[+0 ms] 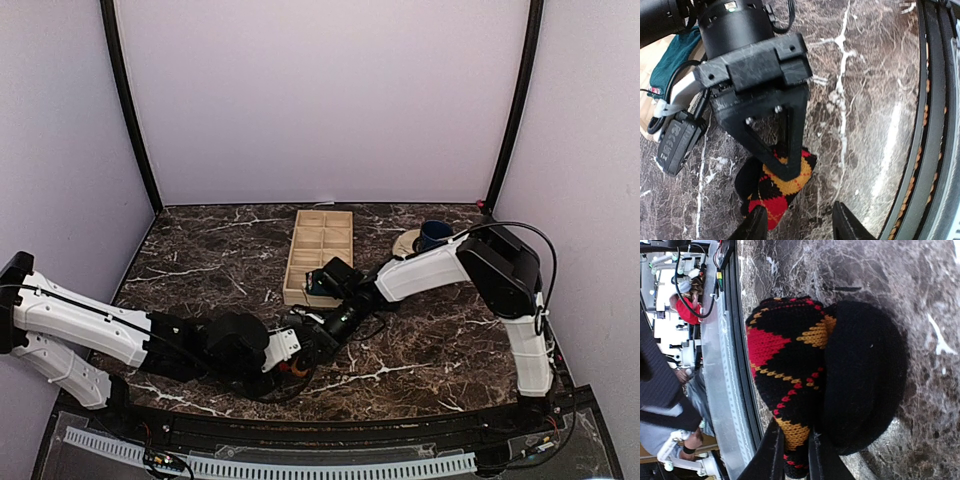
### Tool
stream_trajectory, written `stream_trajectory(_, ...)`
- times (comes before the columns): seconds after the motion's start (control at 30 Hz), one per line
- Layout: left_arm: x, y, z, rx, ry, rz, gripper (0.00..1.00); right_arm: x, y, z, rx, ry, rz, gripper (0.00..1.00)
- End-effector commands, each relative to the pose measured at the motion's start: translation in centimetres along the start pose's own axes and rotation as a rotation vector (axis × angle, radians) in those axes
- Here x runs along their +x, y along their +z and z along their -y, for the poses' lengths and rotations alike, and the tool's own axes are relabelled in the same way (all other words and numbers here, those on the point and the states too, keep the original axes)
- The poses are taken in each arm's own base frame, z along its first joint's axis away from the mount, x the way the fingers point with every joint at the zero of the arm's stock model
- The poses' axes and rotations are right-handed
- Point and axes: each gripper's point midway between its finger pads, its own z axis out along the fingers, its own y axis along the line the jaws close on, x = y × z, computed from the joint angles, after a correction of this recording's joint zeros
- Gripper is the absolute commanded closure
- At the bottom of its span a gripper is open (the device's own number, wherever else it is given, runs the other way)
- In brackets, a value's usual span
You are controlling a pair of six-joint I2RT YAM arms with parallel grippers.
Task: Roll the socks
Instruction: Roll the sock at the center of the board.
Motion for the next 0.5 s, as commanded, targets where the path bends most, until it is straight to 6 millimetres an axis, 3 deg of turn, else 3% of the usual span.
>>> stream_trajectory(0.0,0.3,-0.3,-0.4,-0.037,0.105,-0.024,0.53,2.0,0.6,2.6,0.003,0.143,-0.032,0.91)
stream_trajectory(0.47,2.1,1.4,0.3,-0.013,0.314,-0.104,0.56,2.6,1.1,2.8,-0.042,0.203,-0.054,0.89)
